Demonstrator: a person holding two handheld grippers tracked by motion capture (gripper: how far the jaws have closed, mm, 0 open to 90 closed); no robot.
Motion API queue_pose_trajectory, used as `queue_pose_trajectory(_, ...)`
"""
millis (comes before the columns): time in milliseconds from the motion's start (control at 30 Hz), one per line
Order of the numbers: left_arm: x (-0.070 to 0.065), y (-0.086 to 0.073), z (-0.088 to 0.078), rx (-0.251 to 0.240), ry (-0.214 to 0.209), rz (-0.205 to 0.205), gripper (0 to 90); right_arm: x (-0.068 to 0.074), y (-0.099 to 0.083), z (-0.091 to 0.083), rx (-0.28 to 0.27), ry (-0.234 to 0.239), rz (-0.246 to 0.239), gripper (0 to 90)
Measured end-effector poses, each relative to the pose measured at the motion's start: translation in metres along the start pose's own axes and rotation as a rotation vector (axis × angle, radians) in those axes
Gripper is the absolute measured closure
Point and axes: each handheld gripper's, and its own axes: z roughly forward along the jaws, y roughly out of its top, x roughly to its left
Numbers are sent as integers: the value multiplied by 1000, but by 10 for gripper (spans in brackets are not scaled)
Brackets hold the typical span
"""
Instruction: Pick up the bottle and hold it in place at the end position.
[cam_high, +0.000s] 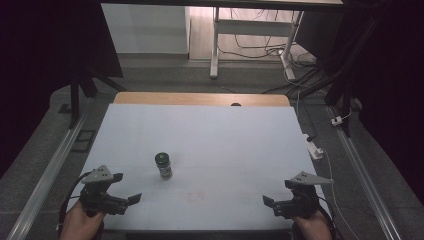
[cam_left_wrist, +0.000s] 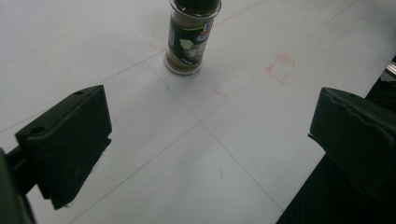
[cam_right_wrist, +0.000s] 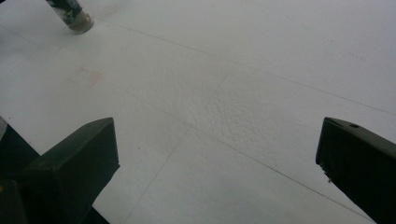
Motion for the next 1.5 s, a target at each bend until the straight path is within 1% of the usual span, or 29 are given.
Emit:
queue_pose_trajectory(167, 1, 4, 9, 7, 0, 6, 0, 0, 0, 0, 0, 0, 0, 0)
queue_pose_trajectory(233, 1, 6, 12, -3, 2, 10, 0, 0, 0, 0, 1, 0, -1, 0)
queue_pose_trajectory(367, 5, 11, 21, -1, -15, -4, 0, 0, 0, 0, 2, -1, -1, 0)
queue_pose_trajectory(467, 7, 15, 28, 17, -28, -11, 0, 0, 0, 0, 2, -2, -2, 0)
queue_pose_trajectory(567, 9, 19, 34, 33, -17, -1, 0, 0, 0, 0, 2, -3, -3, 0)
queue_pose_trajectory(800, 12, 28, 45, 44, 6, 21, 0, 1, 0, 0, 6, -5, -9, 0)
queue_pose_trajectory(900, 15, 31, 50, 35, -14, 9, 0, 1, 0, 1, 8, -5, -9, 0)
queue_pose_trajectory(967, 17, 33, 53, 33, -23, 18, 1, 1, 0, 1, 9, -4, -11, 0)
queue_pose_trajectory(1033, 18, 35, 56, 39, -24, 37, 0, 1, 0, 1, 10, -5, -11, 0)
queue_pose_trajectory(1100, 19, 37, 60, 45, -26, 45, 0, 1, 0, 1, 10, -5, -12, 0)
queue_pose_trajectory(1200, 20, 39, 66, 48, -41, 54, 0, 1, 0, 1, 10, -6, -15, 0)
queue_pose_trajectory(1267, 21, 41, 71, 61, -45, 65, 0, 1, 0, 1, 12, -6, -15, 0)
queue_pose_trajectory(1400, 23, 44, 81, 72, -44, 72, 0, 2, 0, 1, 13, -6, -16, 0)
queue_pose_trajectory(1500, 25, 45, 89, 79, -62, 68, 0, 2, 0, 1, 13, -5, -18, 0)
